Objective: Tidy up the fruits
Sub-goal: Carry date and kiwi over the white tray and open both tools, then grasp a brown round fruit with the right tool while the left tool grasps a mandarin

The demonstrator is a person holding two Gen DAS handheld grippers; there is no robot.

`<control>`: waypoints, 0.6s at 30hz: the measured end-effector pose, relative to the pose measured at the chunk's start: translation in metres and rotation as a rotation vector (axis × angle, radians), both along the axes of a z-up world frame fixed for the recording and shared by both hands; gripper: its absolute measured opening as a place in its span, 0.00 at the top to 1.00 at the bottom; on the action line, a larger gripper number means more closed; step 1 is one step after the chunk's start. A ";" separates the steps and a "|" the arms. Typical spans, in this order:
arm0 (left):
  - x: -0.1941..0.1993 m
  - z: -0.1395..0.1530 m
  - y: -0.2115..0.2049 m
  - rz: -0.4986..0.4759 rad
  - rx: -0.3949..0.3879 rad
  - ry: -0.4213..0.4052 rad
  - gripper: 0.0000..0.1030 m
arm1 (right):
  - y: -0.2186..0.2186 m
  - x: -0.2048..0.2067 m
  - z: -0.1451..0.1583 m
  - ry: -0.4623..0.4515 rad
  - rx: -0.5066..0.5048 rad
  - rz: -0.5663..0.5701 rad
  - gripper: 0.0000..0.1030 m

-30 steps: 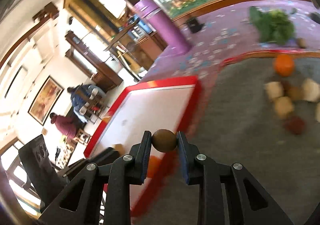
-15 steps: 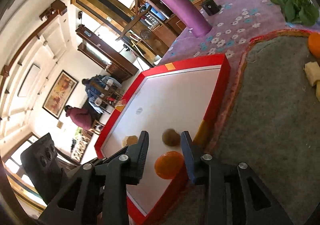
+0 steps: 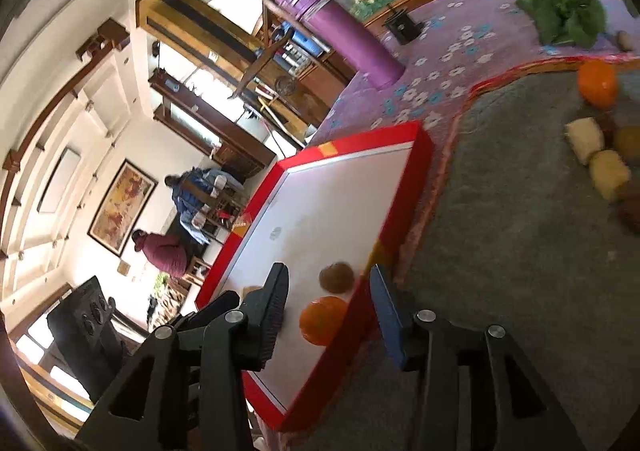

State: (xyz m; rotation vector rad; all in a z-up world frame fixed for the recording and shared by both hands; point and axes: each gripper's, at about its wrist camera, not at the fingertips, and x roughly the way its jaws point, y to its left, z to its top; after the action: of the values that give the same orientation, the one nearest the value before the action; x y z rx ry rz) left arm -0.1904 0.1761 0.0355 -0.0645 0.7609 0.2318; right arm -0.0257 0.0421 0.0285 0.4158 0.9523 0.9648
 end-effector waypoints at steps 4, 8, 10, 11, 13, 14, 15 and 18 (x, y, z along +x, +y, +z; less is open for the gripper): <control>0.003 0.000 -0.008 -0.018 0.009 0.012 0.43 | -0.043 0.007 0.012 -0.020 0.001 -0.083 0.56; 0.007 0.002 -0.022 -0.056 0.029 0.017 0.39 | -0.100 0.015 0.027 -0.066 -0.019 -0.204 0.54; 0.010 0.003 -0.031 -0.080 0.037 0.019 0.37 | -0.132 0.017 0.033 -0.083 -0.015 -0.272 0.51; 0.011 0.004 -0.037 -0.093 0.043 0.019 0.34 | -0.152 0.018 0.035 -0.092 -0.014 -0.320 0.51; 0.013 0.005 -0.046 -0.116 0.052 0.020 0.31 | -0.181 0.020 0.037 -0.099 -0.013 -0.392 0.50; 0.014 0.005 -0.051 -0.132 0.057 0.022 0.30 | -0.194 0.022 0.036 -0.096 -0.013 -0.421 0.50; 0.015 0.005 -0.055 -0.139 0.060 0.025 0.30 | -0.202 0.025 0.035 -0.092 -0.014 -0.444 0.50; 0.018 0.005 -0.064 -0.159 0.069 0.033 0.30 | -0.231 0.034 0.032 -0.079 -0.041 -0.533 0.50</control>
State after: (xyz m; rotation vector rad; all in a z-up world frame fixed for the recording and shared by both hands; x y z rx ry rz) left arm -0.1727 0.1120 0.0408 0.0656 0.7857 0.1079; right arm 0.0084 -0.1891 0.0606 0.5576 0.7331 0.4717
